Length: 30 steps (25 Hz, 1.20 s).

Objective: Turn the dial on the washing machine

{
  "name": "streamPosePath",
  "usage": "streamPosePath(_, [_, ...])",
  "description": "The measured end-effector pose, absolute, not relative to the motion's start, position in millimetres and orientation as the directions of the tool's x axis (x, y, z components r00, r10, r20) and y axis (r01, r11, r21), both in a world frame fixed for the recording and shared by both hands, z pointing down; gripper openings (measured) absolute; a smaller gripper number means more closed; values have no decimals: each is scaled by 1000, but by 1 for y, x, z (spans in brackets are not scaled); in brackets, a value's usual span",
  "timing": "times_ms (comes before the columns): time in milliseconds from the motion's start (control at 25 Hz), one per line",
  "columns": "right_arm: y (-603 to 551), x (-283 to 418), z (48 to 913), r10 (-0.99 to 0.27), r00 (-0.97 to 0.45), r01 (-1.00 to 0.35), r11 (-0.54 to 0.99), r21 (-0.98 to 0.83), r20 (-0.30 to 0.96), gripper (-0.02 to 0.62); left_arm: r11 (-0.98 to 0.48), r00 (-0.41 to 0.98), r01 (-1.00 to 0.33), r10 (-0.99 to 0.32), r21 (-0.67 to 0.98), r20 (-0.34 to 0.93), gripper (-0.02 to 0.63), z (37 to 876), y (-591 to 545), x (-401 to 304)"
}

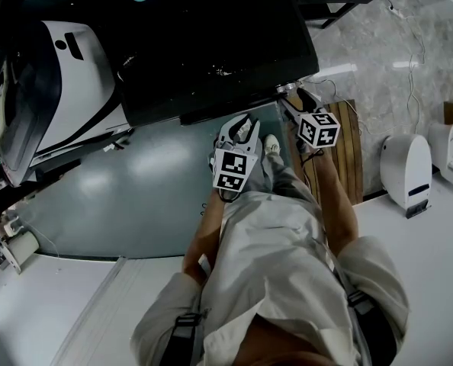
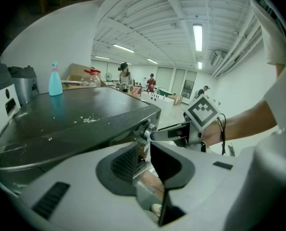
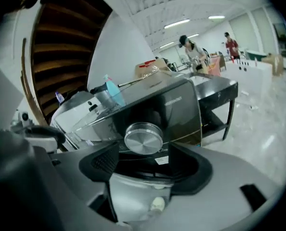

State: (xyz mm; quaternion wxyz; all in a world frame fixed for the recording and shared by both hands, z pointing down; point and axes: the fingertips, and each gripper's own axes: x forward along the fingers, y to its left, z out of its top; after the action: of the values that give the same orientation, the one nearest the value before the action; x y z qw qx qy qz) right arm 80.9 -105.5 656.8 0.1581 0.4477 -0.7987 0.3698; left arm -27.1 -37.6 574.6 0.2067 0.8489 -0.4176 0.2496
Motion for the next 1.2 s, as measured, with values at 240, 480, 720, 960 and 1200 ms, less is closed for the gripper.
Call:
streamPosePath(240, [-104, 73, 656, -606, -457, -872, 450, -194, 651, 327, -569, 529, -810, -604, 142, 595, 87, 574, -37, -25])
streamPosePath(480, [-104, 68, 656, -635, -361, -855, 518, 30, 683, 331, -566, 527, -812, -605, 143, 597, 87, 575, -37, -26])
streamPosePath(720, [-108, 66, 658, -660, -301, -845, 519, 129, 688, 314, -561, 524, -815, -606, 144, 599, 87, 576, -34, -28])
streamPosePath(960, [-110, 68, 660, -674, -255, -838, 511, 189, 693, 293, -556, 519, -819, -610, 142, 599, 87, 576, -35, -30])
streamPosePath(1200, [-115, 68, 661, -680, -246, -845, 499, 191, 690, 284, -556, 520, -818, -607, 145, 601, 87, 577, -35, -30])
